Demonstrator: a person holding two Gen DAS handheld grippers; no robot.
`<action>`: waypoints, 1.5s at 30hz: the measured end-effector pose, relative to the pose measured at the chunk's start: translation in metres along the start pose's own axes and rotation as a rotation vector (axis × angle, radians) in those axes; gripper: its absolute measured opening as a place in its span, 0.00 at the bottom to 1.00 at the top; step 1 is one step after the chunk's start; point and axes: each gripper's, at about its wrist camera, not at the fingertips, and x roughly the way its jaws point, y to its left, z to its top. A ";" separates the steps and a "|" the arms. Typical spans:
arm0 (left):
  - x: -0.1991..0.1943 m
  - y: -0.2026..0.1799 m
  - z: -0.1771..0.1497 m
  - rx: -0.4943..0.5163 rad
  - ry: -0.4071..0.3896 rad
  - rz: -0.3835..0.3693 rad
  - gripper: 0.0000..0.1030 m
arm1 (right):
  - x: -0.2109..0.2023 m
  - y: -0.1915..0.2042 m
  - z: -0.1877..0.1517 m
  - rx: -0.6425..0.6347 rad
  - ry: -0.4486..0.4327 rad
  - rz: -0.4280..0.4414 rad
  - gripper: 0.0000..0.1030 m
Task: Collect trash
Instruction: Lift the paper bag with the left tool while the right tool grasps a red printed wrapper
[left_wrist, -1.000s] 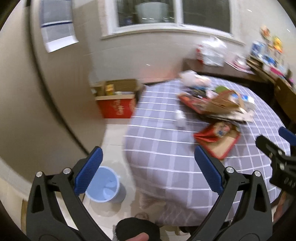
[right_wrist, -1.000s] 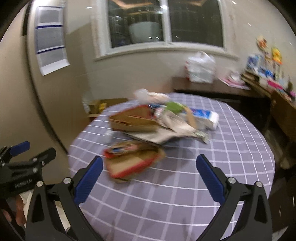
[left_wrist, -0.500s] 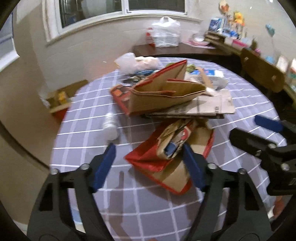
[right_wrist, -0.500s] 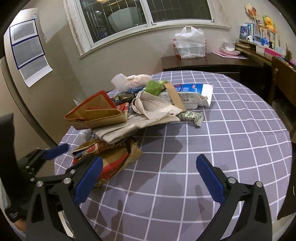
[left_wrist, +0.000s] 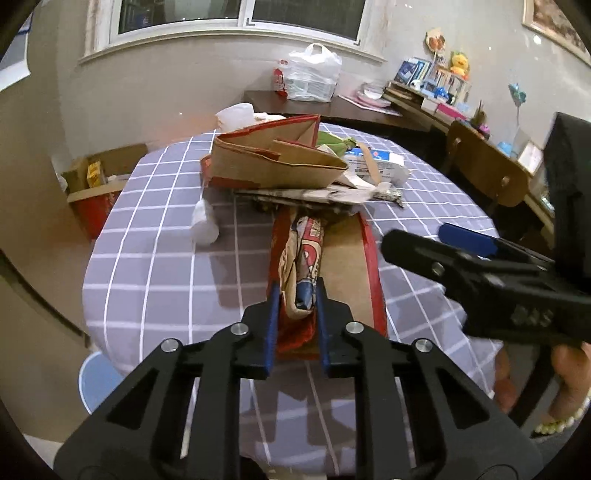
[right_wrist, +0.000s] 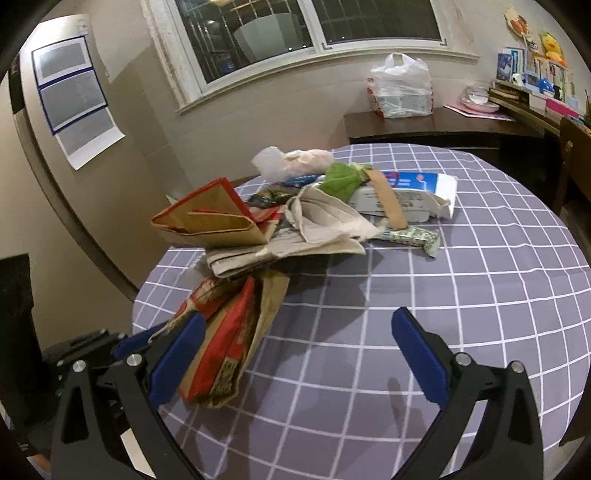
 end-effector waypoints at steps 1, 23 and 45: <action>-0.006 0.001 -0.003 -0.005 -0.005 -0.007 0.17 | -0.003 0.003 0.000 -0.006 -0.006 -0.003 0.96; -0.095 0.069 -0.021 -0.162 -0.130 0.277 0.17 | 0.013 0.088 0.025 -0.213 -0.027 0.042 0.96; -0.078 0.142 -0.015 -0.273 -0.163 0.328 0.17 | 0.070 0.161 0.034 -0.555 0.036 0.027 0.09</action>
